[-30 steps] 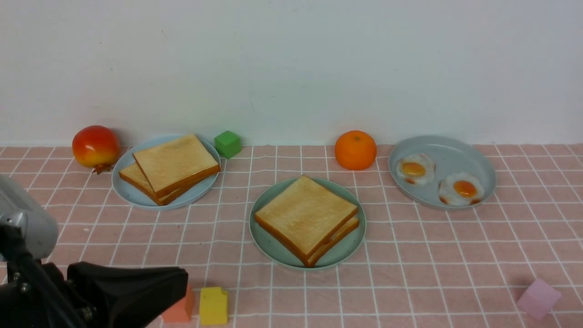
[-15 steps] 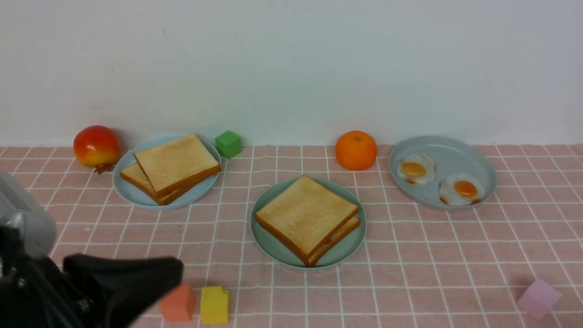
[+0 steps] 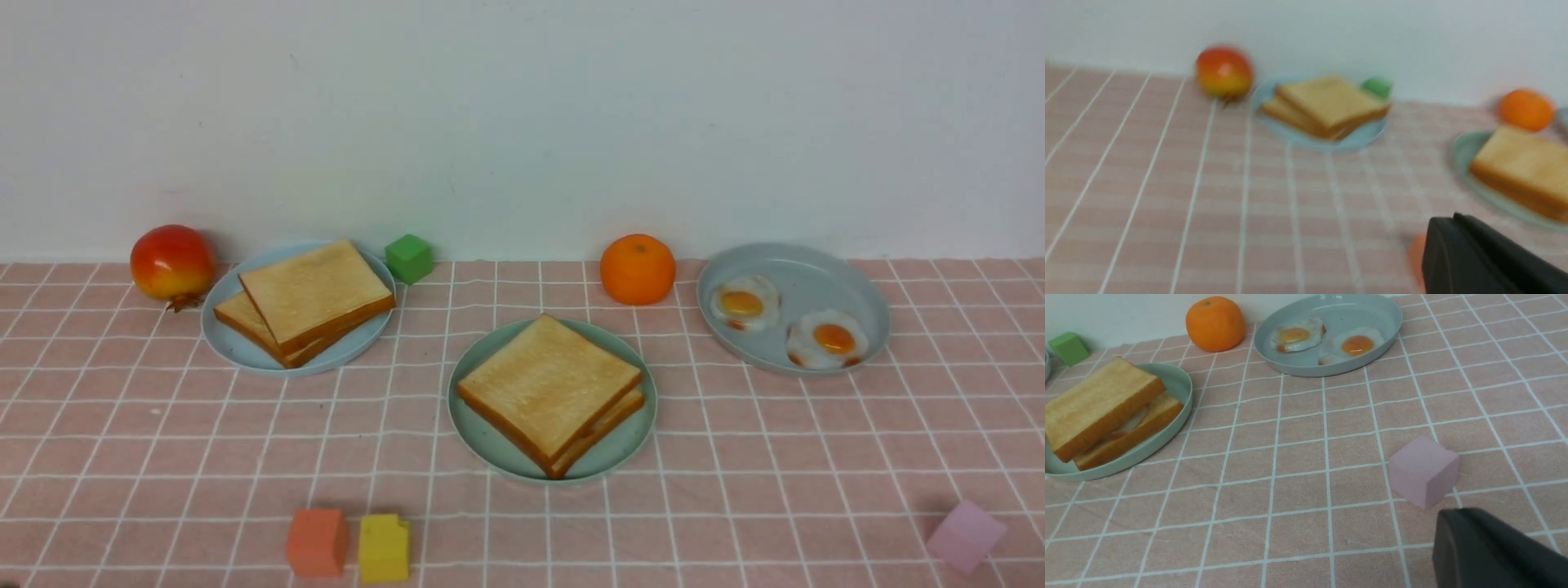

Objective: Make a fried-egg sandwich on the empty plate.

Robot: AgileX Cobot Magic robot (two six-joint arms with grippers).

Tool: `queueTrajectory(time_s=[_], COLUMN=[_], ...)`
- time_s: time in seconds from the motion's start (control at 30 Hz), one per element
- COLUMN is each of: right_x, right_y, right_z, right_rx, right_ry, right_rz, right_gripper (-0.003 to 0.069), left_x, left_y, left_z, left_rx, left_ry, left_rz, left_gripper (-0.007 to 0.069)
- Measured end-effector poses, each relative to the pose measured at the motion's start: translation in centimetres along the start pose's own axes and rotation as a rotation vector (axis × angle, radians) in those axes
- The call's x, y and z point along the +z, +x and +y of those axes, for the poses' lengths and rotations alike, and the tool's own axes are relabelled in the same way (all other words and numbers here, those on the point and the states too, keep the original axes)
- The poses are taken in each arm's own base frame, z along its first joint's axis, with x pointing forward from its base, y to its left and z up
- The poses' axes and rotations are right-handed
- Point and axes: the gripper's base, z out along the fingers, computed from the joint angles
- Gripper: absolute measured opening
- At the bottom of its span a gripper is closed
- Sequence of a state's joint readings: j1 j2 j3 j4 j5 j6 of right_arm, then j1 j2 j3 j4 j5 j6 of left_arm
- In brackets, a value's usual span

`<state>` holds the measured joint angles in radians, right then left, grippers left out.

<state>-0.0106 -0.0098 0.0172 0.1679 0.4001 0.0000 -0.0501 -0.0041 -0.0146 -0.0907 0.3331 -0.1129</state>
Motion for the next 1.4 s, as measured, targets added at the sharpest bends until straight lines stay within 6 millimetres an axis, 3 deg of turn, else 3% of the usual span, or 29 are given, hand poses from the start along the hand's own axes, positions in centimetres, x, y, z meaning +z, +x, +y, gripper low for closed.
queueTrajectory(time_s=[0.07, 0.13, 1.4], right_x=[0.0, 0.0, 0.0], right_y=[0.0, 0.0, 0.0], right_z=[0.0, 0.0, 0.0], right_rx=[0.0, 0.0, -0.001], right_ry=[0.0, 0.0, 0.0], right_rz=[-0.002, -0.001, -0.001], right_gripper=[0.0009, 0.001, 0.0046], left_x=[0.3, 0.4, 0.4], left_y=[1.6, 1.9, 1.9], left_z=[0.4, 0.4, 0.3], left_rx=[-0.046, -0.061, -0.083], left_ry=[-0.031, -0.033, -0.029], left_rz=[0.078, 0.088, 0.087], left_gripper=[-0.0013, -0.0013, -0.0013])
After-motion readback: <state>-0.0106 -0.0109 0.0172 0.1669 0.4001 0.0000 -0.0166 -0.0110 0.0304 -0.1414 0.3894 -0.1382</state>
